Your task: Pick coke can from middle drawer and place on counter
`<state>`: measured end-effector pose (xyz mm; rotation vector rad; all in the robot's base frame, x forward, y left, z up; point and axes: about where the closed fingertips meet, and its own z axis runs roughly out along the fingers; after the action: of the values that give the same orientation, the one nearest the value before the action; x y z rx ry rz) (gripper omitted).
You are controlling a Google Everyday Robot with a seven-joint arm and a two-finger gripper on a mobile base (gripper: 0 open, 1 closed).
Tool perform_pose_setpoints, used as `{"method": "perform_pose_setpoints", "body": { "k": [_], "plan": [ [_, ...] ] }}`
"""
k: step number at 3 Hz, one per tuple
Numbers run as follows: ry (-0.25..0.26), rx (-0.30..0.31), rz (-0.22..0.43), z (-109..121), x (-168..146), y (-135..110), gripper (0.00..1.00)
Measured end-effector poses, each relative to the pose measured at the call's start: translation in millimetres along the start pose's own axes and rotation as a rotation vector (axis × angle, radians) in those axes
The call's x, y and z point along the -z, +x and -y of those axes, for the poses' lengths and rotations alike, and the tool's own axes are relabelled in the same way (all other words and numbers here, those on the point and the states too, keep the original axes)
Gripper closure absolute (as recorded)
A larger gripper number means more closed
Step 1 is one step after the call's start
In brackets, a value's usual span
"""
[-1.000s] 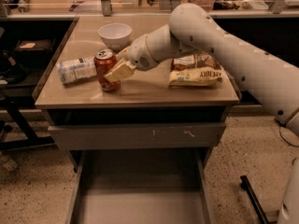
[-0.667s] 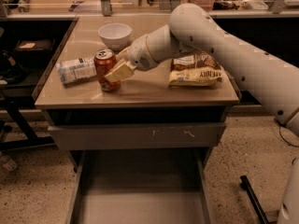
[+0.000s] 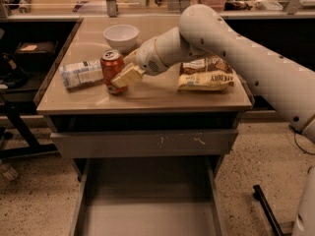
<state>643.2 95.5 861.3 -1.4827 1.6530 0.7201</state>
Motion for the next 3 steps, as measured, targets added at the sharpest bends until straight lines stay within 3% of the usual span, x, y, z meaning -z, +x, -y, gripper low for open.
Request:
{"method": "perform_pose_setpoints", "body": {
  "k": [1, 2, 3],
  "plan": [
    [0.000, 0.000, 0.000, 0.0, 0.0, 0.0, 0.00],
    [-0.001, 0.001, 0.001, -0.3, -0.3, -0.2, 0.00],
    [0.052, 0.040, -0.034, -0.1, 32.9, -22.3, 0.00]
  ]
}}
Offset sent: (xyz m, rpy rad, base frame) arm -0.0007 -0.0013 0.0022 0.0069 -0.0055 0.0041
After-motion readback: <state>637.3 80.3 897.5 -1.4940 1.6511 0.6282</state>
